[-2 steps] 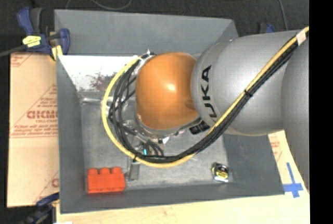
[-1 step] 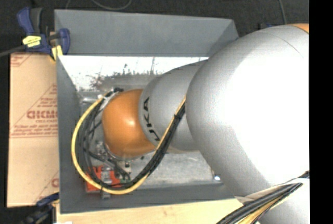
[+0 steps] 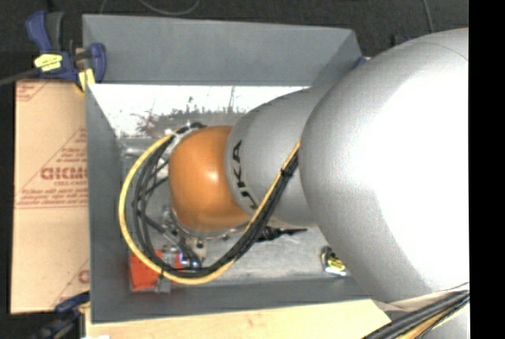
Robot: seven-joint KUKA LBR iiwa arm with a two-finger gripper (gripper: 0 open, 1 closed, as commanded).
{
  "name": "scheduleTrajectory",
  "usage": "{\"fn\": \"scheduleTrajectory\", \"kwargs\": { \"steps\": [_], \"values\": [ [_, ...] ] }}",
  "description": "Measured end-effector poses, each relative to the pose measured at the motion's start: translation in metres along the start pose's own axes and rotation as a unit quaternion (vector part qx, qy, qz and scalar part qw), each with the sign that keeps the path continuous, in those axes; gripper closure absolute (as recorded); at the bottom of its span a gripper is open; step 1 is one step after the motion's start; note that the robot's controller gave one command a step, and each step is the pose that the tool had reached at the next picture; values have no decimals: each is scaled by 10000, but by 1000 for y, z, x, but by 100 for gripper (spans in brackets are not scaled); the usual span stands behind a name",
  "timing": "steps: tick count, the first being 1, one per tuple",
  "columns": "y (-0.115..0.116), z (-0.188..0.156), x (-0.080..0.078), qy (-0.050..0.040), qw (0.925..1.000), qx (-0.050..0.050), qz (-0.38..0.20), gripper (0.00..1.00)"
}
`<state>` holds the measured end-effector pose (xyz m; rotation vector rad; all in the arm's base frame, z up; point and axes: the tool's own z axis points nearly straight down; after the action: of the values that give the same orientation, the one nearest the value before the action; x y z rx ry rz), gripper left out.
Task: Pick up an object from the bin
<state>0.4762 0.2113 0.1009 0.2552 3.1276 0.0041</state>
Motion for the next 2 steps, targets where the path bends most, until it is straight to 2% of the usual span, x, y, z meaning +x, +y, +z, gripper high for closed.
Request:
{"fn": "scheduleTrajectory", "kwargs": {
  "steps": [1, 2],
  "values": [
    [28, -9, 4, -7, 9994, 2, -348, 0],
    [-2, 30, -1, -52, 9993, -9, -359, 0]
  ]
}}
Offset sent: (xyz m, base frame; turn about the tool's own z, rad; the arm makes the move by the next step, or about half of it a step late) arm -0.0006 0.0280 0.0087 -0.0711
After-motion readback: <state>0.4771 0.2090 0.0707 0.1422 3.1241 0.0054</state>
